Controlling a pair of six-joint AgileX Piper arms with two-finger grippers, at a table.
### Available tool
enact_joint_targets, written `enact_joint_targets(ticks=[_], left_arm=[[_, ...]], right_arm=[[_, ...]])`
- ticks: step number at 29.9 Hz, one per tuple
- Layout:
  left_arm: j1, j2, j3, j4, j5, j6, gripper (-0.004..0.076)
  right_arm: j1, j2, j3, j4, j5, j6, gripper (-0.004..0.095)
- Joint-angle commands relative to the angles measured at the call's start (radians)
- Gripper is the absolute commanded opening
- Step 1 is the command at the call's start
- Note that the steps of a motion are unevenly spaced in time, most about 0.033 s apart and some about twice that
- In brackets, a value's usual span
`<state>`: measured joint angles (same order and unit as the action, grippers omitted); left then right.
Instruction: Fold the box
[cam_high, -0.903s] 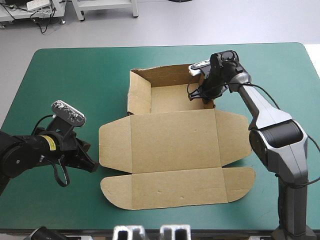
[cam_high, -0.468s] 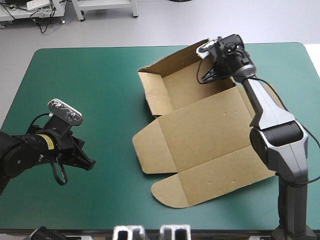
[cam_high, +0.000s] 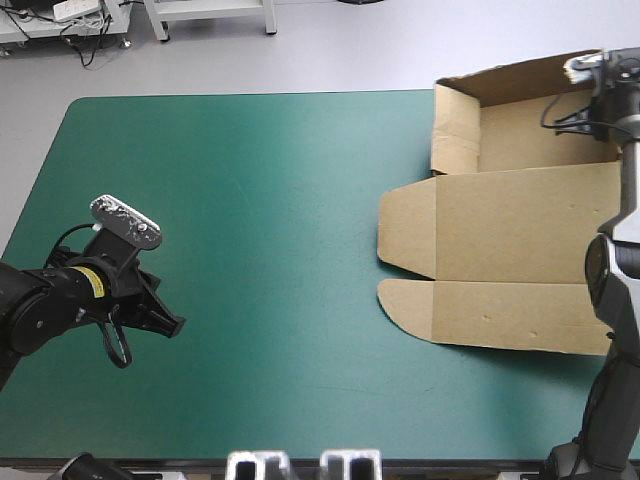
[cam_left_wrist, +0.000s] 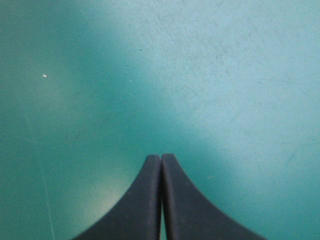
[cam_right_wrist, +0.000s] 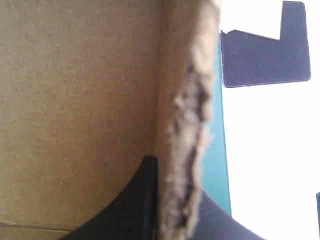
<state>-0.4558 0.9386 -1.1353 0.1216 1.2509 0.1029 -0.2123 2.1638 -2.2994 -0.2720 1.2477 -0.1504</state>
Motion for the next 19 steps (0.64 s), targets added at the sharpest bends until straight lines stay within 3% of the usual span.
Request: enact_joint_targets(ticks=[1,9,14,17,19], left_arm=[[-0.003,-0.010,-0.025,0.041,0.028,-0.011,-0.0010],[-0.003,-0.010,-0.025,0.051,0.017,-0.011,-0.0010],[-0.003,-0.010,-0.025,0.051,0.006,-0.011,-0.0010],[-0.003,-0.010,-0.025,0.051,0.006,-0.013,-0.0010],[-0.003,-0.010,-0.025,0.051,0.006,-0.021,-0.0010]], right_arm=[[-0.114,-0.063,-0.034,0.026,-0.019,-0.011,-0.0024],[-0.250,-0.063,-0.034,0.157,-0.019,-0.026,-0.0024],[-0.264,-0.063,-0.034,0.159,-0.010,-0.039,-0.0007],[-0.264,-0.063,-0.034,0.159,-0.009,-0.045,0.0132],[-0.264,-0.063,-0.035,0.169,-0.001,-0.045,0.0330]])
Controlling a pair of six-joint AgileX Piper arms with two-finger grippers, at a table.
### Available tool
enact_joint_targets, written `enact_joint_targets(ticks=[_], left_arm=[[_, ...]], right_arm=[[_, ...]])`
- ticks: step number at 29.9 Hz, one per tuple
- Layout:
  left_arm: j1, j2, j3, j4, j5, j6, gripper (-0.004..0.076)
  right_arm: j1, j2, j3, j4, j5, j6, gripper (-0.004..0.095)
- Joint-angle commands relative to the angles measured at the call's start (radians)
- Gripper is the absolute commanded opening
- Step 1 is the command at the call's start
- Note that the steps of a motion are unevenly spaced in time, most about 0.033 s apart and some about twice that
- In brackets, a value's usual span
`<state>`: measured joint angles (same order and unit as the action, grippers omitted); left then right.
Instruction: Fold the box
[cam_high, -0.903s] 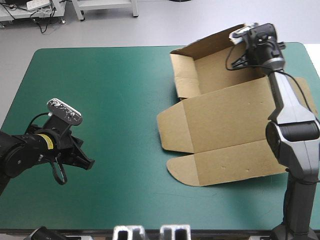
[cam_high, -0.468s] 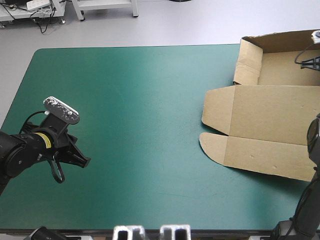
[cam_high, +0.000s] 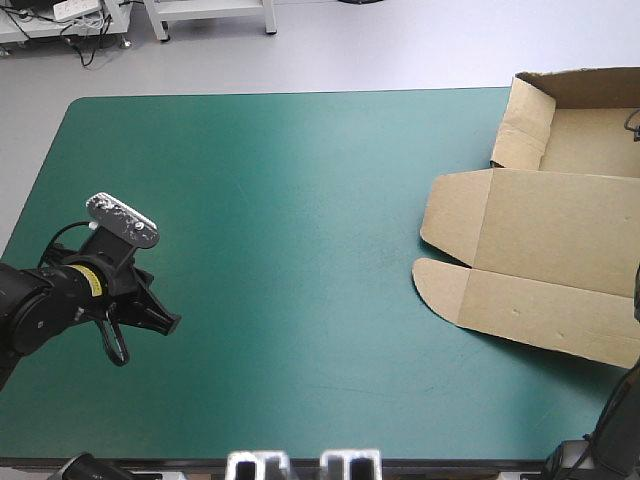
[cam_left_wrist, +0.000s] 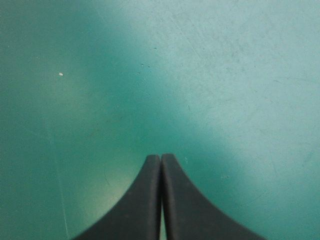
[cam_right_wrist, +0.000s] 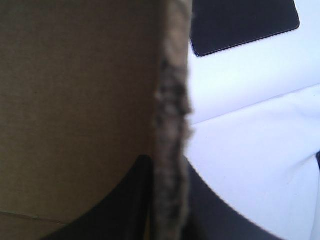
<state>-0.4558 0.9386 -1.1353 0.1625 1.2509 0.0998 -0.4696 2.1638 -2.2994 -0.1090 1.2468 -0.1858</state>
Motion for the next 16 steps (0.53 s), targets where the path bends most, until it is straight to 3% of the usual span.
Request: enact_joint_targets(ticks=[1,4,6,11,16], left_arm=[[-0.003,-0.010,-0.025,0.010,0.006,-0.018,-0.0010],[-0.003,-0.010,-0.025,0.010,0.006,-0.018,-0.0010],[-0.003,-0.010,-0.025,0.010,0.004,-0.018,-0.0010],[-0.003,-0.010,-0.025,0.004,-0.009,-0.018,-0.0010],[-0.003,-0.010,-0.025,-0.020,-0.042,-0.018,-0.0010]], right_arm=[[-0.007,-0.063,-0.035,0.008,0.001,-0.013,0.0429],[-0.007,-0.063,-0.035,0.015,0.008,-0.021,0.0793],[-0.007,-0.065,-0.035,0.015,0.008,-0.021,0.0926],[-0.007,-0.084,-0.053,0.019,0.009,-0.021,0.0891],[-0.007,-0.132,-0.074,0.073,0.009,-0.028,0.0794]])
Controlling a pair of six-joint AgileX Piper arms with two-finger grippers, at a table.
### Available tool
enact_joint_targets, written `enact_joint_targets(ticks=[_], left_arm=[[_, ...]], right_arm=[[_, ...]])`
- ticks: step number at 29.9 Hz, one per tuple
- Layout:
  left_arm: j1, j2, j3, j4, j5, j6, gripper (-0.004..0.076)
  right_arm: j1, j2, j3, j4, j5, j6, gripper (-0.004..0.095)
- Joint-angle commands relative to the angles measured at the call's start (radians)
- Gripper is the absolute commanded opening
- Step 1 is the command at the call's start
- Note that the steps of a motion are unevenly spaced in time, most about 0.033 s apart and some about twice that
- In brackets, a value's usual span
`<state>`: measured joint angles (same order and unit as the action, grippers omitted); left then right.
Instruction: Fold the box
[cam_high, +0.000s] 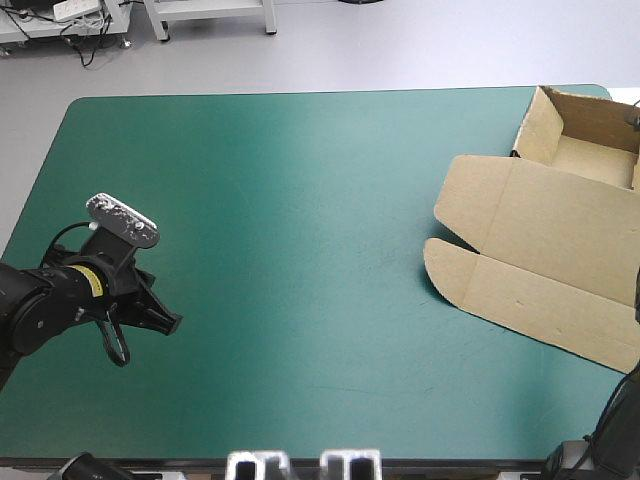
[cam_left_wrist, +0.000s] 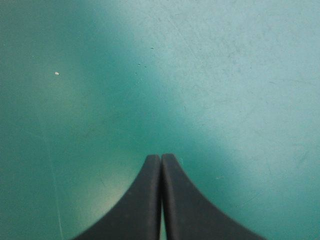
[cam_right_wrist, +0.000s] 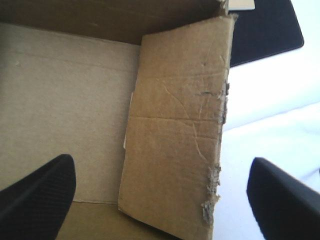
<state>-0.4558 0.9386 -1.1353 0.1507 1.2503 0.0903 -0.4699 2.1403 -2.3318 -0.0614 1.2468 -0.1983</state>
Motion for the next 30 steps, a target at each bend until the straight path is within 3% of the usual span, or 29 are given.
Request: enact_joint_targets(ticks=[1,4,8,10,11,21,30], left_arm=[[-0.003,-0.010,-0.025,-0.008,-0.048,-0.009,-0.0010],[-0.003,-0.010,-0.025,0.000,-0.055,-0.009,-0.0010],[-0.003,-0.010,-0.025,0.000,-0.055,-0.009,-0.0010],[-0.003,-0.010,-0.025,0.000,-0.055,-0.009,-0.0010],[-0.003,-0.010,-0.025,0.000,-0.055,-0.007,-0.0010],[-0.003,-0.010,-0.025,-0.004,-0.055,0.000,-0.0010],[-0.003,-0.010,-0.024,-0.012,-0.039,0.000,-0.0010]], right_arm=[[-0.007,-0.122,-0.042,0.049,0.009,-0.023,0.0747],[-0.007,-0.167,-0.042,0.192,0.009,-0.089,0.0548],[0.007,-0.221,-0.042,0.471,0.009,-0.214,0.0199],[0.032,-0.243,-0.038,0.537,0.009,-0.233,0.0018],[0.057,-0.257,-0.038,0.537,0.009,-0.232,-0.0021],[0.386,-0.355,0.047,0.358,0.011,-0.136,-0.0023],[0.598,-0.579,0.515,0.324,0.011,-0.152,-0.0023]])
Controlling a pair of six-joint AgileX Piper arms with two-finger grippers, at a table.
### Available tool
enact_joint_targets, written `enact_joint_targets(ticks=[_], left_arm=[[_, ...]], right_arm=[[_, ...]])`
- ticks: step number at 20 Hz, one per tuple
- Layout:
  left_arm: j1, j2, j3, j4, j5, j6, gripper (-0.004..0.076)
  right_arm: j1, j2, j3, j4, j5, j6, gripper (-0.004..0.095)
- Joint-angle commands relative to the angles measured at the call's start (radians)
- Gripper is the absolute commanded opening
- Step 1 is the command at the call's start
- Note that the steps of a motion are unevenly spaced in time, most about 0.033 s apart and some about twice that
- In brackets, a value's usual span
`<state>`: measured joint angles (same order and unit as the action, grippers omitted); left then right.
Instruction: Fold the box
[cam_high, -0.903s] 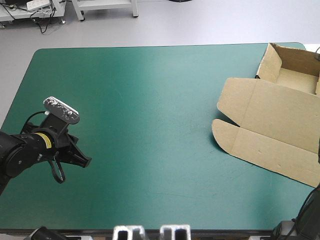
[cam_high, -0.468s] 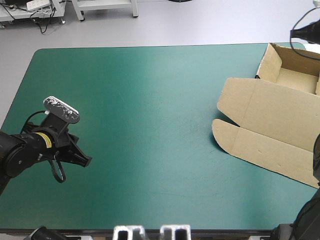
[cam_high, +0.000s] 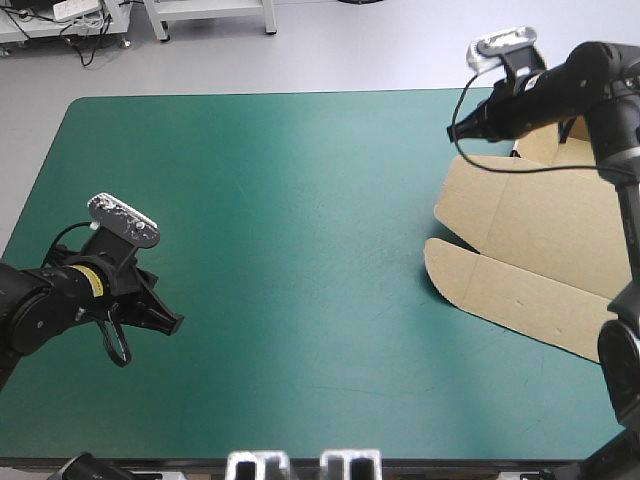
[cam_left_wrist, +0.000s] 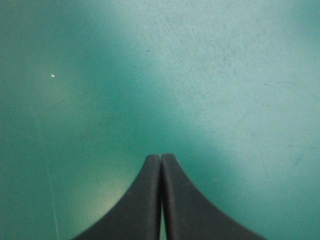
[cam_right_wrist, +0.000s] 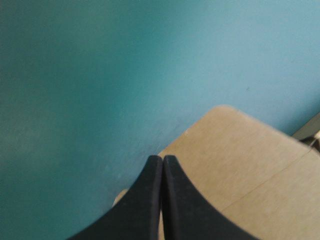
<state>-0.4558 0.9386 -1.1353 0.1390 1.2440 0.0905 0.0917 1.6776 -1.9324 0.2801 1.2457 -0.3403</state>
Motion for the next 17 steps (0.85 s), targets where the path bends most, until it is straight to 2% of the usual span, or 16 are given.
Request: enact_joint_targets(ticks=[1,5,10,17], left_arm=[[-0.003,-0.010,-0.024,-0.011,-0.033,-0.002,-0.0010],[-0.003,-0.007,-0.024,-0.073,-0.033,0.000,-0.0010],[-0.003,-0.004,0.005,-0.110,0.015,0.030,-0.0010],[-0.003,-0.004,0.187,-0.238,-0.010,0.025,-0.0010]], right_arm=[[0.049,-0.146,0.182,-0.021,0.012,-0.010,-0.0023],[0.075,-0.271,0.434,-0.006,0.012,-0.040,-0.0024],[0.075,-0.550,0.776,-0.010,0.001,-0.132,-0.0023],[0.075,-0.861,0.964,-0.038,-0.019,-0.136,-0.0024]])
